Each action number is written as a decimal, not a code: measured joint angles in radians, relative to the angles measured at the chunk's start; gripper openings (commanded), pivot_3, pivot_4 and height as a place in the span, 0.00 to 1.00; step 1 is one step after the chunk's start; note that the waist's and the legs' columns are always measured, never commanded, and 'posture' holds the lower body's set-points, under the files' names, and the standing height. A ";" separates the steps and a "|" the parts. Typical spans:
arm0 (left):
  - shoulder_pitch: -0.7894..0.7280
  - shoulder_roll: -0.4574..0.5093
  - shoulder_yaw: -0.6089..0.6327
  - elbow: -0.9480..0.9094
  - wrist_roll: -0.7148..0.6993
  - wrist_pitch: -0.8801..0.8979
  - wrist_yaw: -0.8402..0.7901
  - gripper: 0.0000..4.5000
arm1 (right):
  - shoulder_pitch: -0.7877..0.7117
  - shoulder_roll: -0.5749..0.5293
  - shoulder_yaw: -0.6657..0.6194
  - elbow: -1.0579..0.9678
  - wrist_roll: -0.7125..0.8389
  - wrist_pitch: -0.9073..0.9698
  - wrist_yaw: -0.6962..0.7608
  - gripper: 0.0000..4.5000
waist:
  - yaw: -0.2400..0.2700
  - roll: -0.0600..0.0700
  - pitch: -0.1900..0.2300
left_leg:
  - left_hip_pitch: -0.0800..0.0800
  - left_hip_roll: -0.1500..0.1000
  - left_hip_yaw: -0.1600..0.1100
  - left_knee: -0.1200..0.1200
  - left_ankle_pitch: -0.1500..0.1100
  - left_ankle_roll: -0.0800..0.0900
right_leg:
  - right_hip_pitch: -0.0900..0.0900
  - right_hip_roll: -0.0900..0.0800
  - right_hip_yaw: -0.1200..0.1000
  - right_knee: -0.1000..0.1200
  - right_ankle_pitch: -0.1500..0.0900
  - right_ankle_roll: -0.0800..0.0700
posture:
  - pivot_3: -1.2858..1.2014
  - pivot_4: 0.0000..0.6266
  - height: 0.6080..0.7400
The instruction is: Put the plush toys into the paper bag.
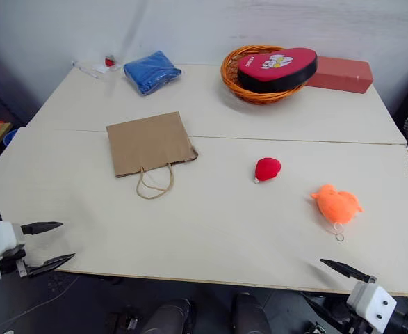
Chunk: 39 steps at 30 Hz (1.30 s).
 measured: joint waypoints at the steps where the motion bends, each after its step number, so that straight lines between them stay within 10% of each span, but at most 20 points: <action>1: -0.001 0.000 0.000 0.000 0.000 0.000 0.000 0.98 | 0.000 0.000 0.001 0.000 0.000 -0.001 0.000 0.99 | 0.000 0.000 0.000 | 0.000 0.000 0.000 0.000 0.000 0.000 | 0.000 0.000 0.000 0.000 0.000 0.000 | 0.52 0.24 1.00; 11: -0.393 0.077 -0.184 -0.065 -0.081 0.259 -0.071 0.98 | -0.071 0.101 0.083 -0.223 0.114 0.082 -0.104 0.99 | 0.002 0.000 0.000 | 0.000 0.001 0.002 0.001 0.000 -0.003 | -0.002 0.003 0.003 0.004 0.000 0.000 | 0.52 0.24 1.00; 20: -0.788 -0.128 -0.499 0.171 0.163 0.027 -0.022 0.98 | -0.195 0.155 0.231 -0.380 0.077 0.202 -0.247 0.99 | -0.014 -0.001 0.000 | -0.001 0.003 0.007 0.003 0.001 -0.004 | -0.007 0.006 0.005 0.007 0.000 0.000 | 0.52 0.24 1.00; 35: -1.044 -0.218 -0.630 0.604 0.325 -0.288 -0.042 0.05 | -0.266 0.160 0.274 -0.419 0.015 0.278 -0.342 1.00 | -0.010 -0.002 -0.001 | -0.005 0.002 0.006 0.007 0.001 -0.004 | -0.009 0.006 0.005 0.009 0.000 0.001 | 0.52 0.24 1.00; 39: -1.071 -0.257 -0.617 0.604 0.270 -0.269 -0.112 0.01 | -0.266 0.167 0.274 -0.401 0.015 0.267 -0.341 1.00 | -0.009 -0.002 -0.001 | -0.006 0.002 0.006 0.008 0.001 -0.004 | -0.009 0.006 0.004 0.010 0.000 0.001 | 0.52 0.24 1.00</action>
